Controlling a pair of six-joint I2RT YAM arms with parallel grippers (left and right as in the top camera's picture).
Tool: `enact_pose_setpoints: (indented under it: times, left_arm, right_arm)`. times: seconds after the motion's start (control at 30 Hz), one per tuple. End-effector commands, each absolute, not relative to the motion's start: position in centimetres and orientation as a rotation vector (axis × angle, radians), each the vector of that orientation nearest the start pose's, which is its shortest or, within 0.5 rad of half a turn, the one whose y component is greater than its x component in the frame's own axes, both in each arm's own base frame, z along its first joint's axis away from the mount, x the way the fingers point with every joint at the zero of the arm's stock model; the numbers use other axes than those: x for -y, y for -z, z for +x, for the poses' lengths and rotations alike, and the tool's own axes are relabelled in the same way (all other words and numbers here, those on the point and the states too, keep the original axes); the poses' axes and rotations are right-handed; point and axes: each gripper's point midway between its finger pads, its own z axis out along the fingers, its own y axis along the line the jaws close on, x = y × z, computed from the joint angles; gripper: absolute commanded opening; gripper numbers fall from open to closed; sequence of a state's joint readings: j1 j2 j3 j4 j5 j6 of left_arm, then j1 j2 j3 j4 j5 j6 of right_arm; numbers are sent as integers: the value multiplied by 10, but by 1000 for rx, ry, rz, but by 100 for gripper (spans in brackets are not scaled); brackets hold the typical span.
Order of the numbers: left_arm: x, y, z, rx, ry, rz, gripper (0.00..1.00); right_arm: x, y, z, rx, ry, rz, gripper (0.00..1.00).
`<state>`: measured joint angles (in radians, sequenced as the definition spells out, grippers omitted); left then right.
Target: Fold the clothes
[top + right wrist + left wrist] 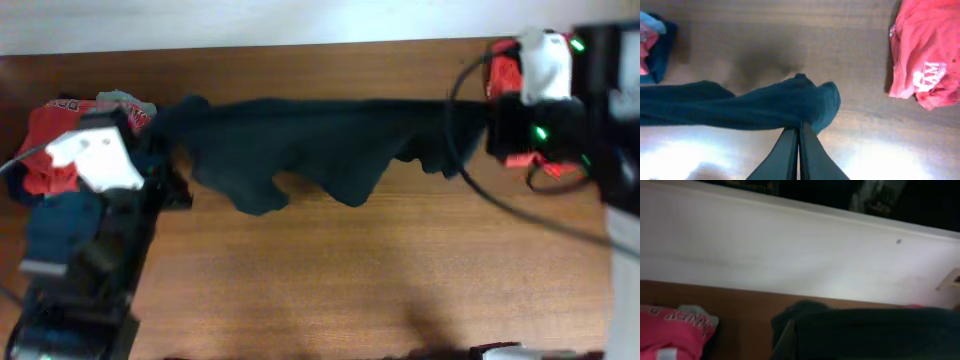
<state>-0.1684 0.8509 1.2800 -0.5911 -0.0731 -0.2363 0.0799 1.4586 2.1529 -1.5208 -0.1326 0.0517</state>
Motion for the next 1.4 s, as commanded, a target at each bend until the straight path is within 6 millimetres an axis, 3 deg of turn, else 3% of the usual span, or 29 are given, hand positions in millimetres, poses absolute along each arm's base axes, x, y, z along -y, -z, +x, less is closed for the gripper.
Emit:
enact_pose_setpoints:
  times: [0.0, 0.13, 0.27, 0.37, 0.53, 0.73, 1.07, 1.27, 1.37]
  left_arm:
    - [3, -447, 262, -1674, 137, -253, 1]
    - [2, -424, 259, -1770, 110, -256, 1]
    - [-2, -400, 273, -1861, 57, -277, 1]
    - [-7, -377, 293, -1940, -12, -311, 1]
    - [-3, -326, 339, -2099, -70, -318, 0]
    - [6, -269, 401, -2198, -94, -332, 0]
    - [15, -178, 485, -2235, -129, -338, 1]
    - [19, -125, 515, -2250, -135, -337, 0]
    - [21, -101, 527, -2251, -136, -337, 0]
  right_arm:
    - [3, -411, 281, -2362, 7, 132, 4]
    - [12, -413, 261, -2361, 55, 195, 4]
    - [14, -409, 265, -2378, 68, 200, 4]
    - [14, -400, 281, -2407, 74, 200, 4]
    - [12, -370, 331, -2482, 87, 198, 4]
    - [9, -303, 410, -2598, 107, 182, 4]
    - [5, -149, 528, -2696, 117, 178, 4]
    - [3, -82, 570, -2674, 114, 179, 4]
    - [3, -58, 585, -2652, 110, 179, 4]
